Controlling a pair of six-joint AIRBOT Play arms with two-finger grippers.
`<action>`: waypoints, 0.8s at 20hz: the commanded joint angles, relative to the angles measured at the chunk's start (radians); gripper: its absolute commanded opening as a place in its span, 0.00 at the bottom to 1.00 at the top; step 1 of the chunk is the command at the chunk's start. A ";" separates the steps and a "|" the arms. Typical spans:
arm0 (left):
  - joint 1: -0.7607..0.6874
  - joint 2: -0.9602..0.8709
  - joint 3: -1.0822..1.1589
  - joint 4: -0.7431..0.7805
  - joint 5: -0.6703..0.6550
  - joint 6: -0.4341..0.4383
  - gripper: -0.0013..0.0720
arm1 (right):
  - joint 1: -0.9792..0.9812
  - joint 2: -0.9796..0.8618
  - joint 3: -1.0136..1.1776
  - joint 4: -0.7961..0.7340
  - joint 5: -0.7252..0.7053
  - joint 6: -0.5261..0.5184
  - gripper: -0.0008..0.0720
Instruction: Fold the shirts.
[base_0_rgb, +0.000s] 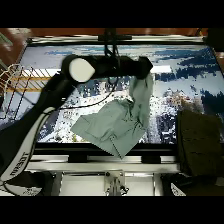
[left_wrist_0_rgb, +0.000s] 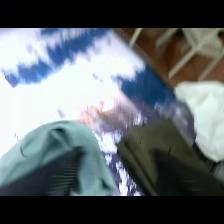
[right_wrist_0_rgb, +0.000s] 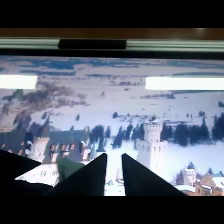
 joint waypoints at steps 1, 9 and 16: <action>0.044 -0.090 0.002 0.001 -0.165 -0.073 0.95 | 0.000 -0.029 0.001 -0.097 0.092 0.019 0.65; 0.604 0.113 -0.126 0.253 -0.793 -0.057 0.93 | -0.232 -0.290 -0.245 0.264 0.333 -0.185 0.65; 0.562 0.184 -0.758 0.087 -0.533 -0.014 0.94 | -0.449 -0.326 -0.755 0.639 0.186 -0.257 0.88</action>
